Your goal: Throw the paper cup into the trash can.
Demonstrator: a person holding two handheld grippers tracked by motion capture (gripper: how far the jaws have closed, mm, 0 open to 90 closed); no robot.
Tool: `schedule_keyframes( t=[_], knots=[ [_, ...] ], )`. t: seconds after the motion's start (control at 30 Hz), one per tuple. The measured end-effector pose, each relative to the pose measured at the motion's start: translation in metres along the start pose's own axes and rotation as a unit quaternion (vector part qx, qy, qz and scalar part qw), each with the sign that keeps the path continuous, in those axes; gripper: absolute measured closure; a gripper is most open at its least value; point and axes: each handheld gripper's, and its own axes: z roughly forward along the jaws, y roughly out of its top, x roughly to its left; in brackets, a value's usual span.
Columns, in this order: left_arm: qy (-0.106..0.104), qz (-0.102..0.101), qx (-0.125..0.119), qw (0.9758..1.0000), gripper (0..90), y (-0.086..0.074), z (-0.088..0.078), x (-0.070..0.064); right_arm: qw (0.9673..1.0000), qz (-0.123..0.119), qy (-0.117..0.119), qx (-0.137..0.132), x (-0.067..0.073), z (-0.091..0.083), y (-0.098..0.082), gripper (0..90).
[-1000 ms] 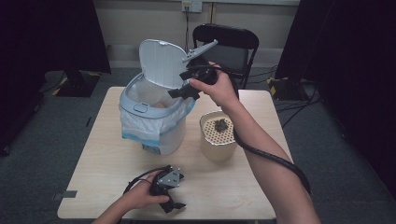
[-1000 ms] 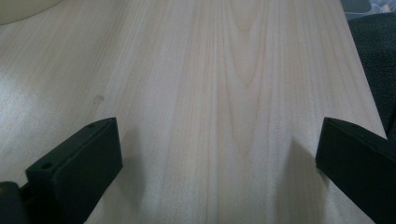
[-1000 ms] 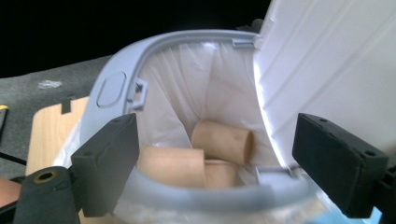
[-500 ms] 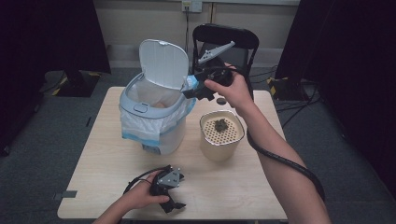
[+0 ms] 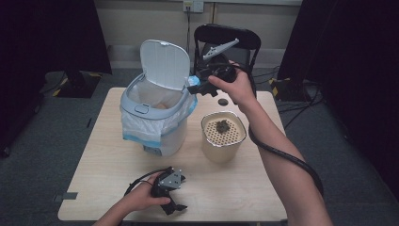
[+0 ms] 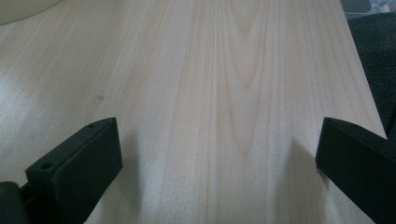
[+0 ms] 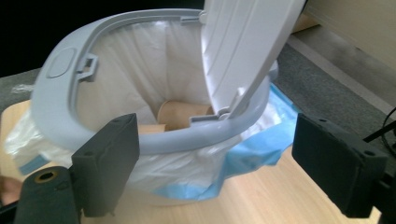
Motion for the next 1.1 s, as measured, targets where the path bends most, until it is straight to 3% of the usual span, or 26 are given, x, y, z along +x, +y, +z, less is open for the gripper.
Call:
schedule_keyframes(
  t=[0.3, 1.1],
  knots=[
    [0.000, 0.001, -0.001, 1.0000, 0.0, 0.000, 0.000, 0.000, 1.0000, 0.003, 0.008, -0.003, -0.008, 0.017, 0.007, 14.7],
    [-0.003, 0.002, -0.008, 1.0000, 0.0, 0.000, 0.001, 0.000, 0.9993, -0.003, 0.030, -0.021, 0.002, 0.028, 0.022, 14.2]
  ],
)
